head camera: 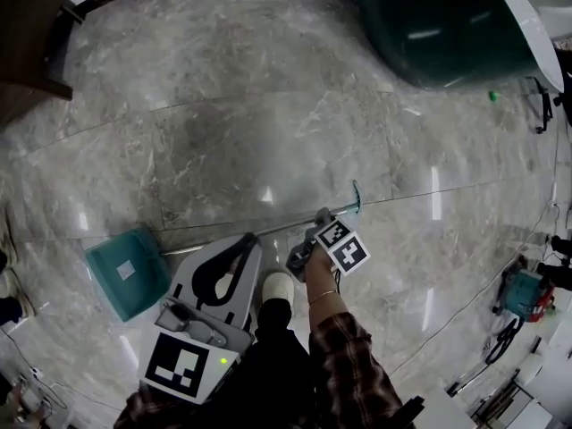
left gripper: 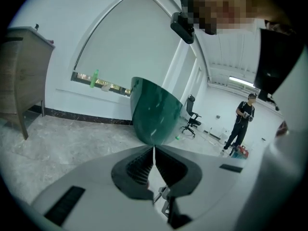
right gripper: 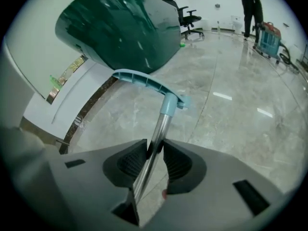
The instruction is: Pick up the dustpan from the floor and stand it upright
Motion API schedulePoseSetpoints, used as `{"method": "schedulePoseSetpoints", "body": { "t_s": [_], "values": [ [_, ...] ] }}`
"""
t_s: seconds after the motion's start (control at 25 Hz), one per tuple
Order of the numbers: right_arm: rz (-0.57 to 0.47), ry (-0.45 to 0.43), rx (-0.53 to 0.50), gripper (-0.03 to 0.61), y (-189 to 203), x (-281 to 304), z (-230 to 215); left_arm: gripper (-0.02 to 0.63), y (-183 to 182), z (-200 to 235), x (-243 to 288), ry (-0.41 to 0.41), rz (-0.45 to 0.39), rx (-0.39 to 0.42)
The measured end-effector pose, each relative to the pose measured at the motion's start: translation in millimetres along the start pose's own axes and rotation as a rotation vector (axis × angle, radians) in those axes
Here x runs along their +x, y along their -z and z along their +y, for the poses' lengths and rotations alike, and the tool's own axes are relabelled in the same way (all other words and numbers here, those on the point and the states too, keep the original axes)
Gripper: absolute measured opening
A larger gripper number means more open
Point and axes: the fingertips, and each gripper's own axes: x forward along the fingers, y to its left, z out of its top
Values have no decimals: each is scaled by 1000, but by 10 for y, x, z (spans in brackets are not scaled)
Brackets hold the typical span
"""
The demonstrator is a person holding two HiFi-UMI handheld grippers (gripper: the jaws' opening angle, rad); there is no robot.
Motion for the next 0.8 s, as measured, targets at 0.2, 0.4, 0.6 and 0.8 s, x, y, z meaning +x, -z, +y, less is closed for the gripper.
{"method": "schedulePoseSetpoints", "body": {
  "t_s": [0.2,0.4,0.6,0.8],
  "values": [
    [-20,-84,-88,109,-197,-642,688,21,-601,-235,-458,-41,-37,8],
    [-24,-171,-187,104,-166,-1235,1351,21,-1072,-345,-986,-94,-72,5],
    [-18,-246,-301,101,-51,-1714,1990,21,-1455,-305,-1492,-166,-115,-17],
    [-9,-341,-446,98,185,-2164,2710,21,-1722,-128,-2065,-269,-159,-64]
  ]
}}
